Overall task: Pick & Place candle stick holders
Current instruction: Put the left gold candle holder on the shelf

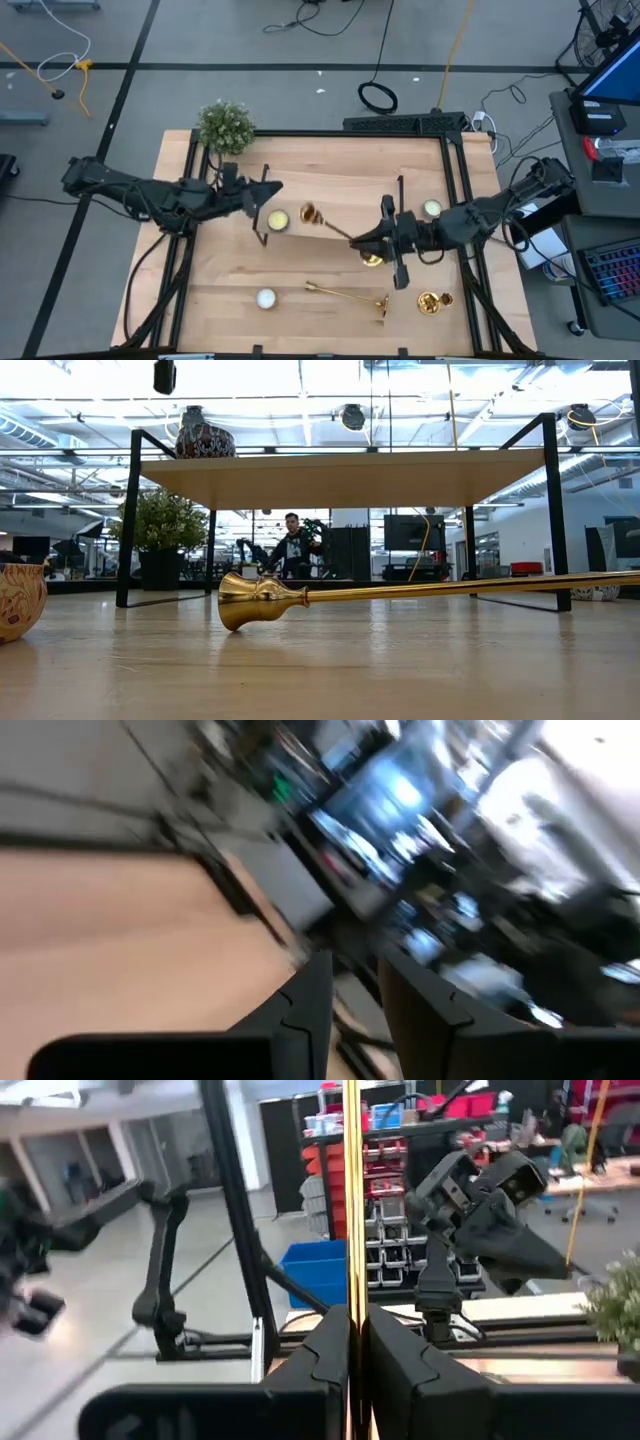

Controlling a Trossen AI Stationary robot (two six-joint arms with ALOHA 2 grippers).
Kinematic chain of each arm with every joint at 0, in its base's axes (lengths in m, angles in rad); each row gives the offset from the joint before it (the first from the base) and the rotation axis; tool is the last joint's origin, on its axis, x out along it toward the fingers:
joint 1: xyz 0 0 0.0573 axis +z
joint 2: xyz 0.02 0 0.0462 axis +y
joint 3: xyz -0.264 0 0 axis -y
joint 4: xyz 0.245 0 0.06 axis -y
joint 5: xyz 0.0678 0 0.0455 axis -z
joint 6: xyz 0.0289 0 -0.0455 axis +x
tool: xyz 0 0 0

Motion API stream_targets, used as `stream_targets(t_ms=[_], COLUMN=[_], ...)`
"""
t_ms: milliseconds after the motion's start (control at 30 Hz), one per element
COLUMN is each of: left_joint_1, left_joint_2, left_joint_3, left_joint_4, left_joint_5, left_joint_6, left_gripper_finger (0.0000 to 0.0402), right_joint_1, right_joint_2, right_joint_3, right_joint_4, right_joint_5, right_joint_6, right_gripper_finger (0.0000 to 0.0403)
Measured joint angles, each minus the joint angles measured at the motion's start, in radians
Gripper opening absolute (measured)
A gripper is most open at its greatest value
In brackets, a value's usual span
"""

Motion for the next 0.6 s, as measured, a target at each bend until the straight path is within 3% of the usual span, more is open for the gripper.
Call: stream_targets(t_ms=[67,133,200,400,500,600], left_joint_1=[0.015,0.032,0.069,0.113,0.099,0.087], left_joint_2=[0.031,0.069,0.099,0.153,0.123,0.068], left_joint_3=[0.0,0.0,0.0,0.0,0.0,0.001], left_joint_4=[0.013,0.041,0.094,0.32,0.404,0.435], left_joint_5=[-0.088,-0.103,-0.025,0.218,0.223,0.163], left_joint_6=[0.021,-0.041,-0.042,0.18,0.279,0.344], left_gripper_finger=[0.0088,0.0088,0.0088,0.0088,0.0088,0.0088], right_joint_1=[-0.023,-0.047,-0.073,-0.141,-0.161,-0.172], right_joint_2=[-0.004,-0.005,-0.003,0.017,0.048,0.093], right_joint_3=[0.0,0.0,0.0,-0.004,-0.022,-0.056], right_joint_4=[0.004,0.011,0.028,0.2,0.365,0.595], right_joint_5=[0.0,0.0,0.0,0.001,0.003,0.007], right_joint_6=[0.057,0.125,0.196,0.295,0.289,0.251], right_gripper_finger=[0.0013,0.0013,0.0013,0.0013,0.0013,0.0013])
